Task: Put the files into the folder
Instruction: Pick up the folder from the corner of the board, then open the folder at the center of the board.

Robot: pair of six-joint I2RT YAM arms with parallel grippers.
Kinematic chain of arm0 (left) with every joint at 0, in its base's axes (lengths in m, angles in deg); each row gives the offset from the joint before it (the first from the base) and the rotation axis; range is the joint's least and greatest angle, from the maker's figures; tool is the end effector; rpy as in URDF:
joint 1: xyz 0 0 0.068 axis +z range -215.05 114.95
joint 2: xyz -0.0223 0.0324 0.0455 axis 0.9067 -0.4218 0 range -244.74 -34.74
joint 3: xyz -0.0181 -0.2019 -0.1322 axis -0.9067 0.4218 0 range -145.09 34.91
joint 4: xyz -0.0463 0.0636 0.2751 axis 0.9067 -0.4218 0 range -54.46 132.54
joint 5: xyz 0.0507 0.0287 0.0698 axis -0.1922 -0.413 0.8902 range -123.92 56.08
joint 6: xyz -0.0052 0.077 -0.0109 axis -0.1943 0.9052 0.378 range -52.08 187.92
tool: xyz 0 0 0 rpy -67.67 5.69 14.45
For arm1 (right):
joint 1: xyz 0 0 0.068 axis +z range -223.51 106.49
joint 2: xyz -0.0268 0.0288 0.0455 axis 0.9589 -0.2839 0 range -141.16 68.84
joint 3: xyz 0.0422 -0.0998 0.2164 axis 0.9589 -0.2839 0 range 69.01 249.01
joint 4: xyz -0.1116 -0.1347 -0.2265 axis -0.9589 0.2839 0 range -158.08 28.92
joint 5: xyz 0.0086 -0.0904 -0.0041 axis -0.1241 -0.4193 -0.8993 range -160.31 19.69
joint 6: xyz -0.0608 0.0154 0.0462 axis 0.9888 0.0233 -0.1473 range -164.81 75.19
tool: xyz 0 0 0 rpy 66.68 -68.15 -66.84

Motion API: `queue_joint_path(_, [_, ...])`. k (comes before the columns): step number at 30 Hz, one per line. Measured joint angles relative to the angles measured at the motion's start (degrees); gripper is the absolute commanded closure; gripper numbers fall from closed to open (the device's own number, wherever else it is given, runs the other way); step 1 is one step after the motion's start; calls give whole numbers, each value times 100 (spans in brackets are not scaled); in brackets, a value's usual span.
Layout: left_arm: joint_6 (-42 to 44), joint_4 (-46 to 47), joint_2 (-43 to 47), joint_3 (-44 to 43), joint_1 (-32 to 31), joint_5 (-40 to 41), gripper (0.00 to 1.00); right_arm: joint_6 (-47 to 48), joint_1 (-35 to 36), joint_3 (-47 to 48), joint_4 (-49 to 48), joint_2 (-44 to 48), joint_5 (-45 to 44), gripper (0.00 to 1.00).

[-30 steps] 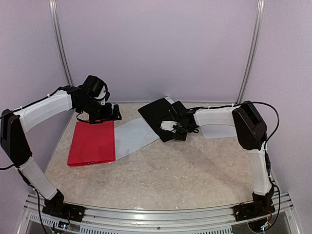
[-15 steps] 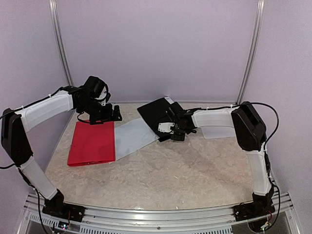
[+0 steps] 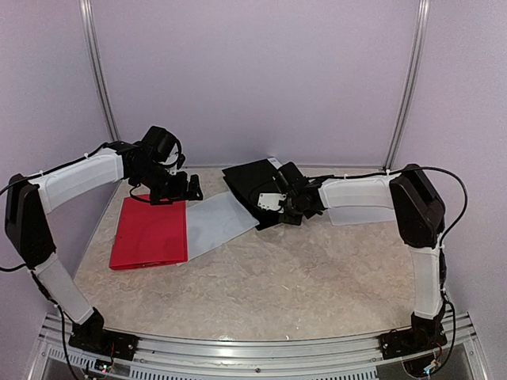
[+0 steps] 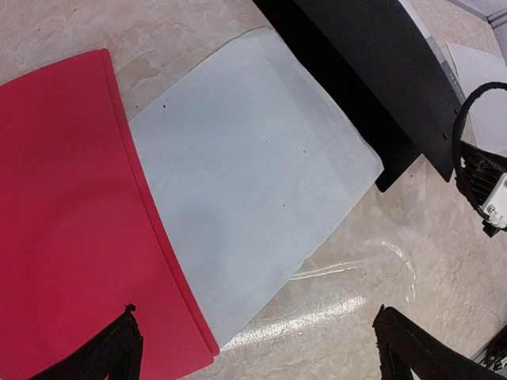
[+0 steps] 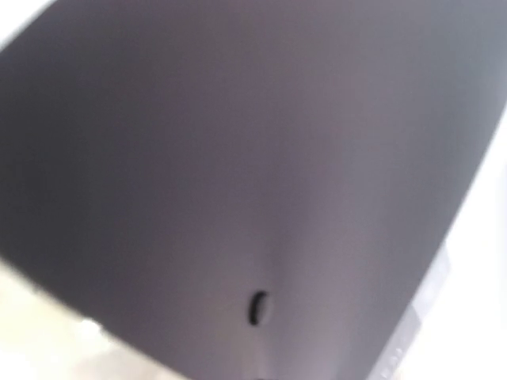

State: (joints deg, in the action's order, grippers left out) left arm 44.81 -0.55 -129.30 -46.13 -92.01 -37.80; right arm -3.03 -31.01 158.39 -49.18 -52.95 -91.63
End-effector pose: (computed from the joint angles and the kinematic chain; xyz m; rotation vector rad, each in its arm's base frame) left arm 0.3487 -0.1823 0.2224 0.1143 2.6090 -0.4116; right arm 0.3766 0.3121 0.1099 -1.5108 1.9091 -0.4520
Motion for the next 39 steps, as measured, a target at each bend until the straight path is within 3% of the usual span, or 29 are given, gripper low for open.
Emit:
queue_joint_path(5, [0,2,-42,0,-22,-4,1,-481,103,-402,-59,612,-188,100])
queue_joint_path(13, [2,11,-44,0,-66,7,1,-2050,284,-1314,-175,2181,-96,100])
queue_joint_path(25, [2,7,-48,0,-389,120,1,-6146,815,-4146,-669,5259,-203,100])
queue_joint_path(35, [4,-17,-168,-103,-774,181,1,-8734,861,-4745,505,6640,-844,100])
queue_joint_path(36, [4,-24,-168,-116,-804,184,1,-8939,859,-4835,636,6835,-905,97])
queue_joint_path(39, [11,-28,-175,-188,-881,197,1,-9508,857,-4994,1071,7285,-1097,72])
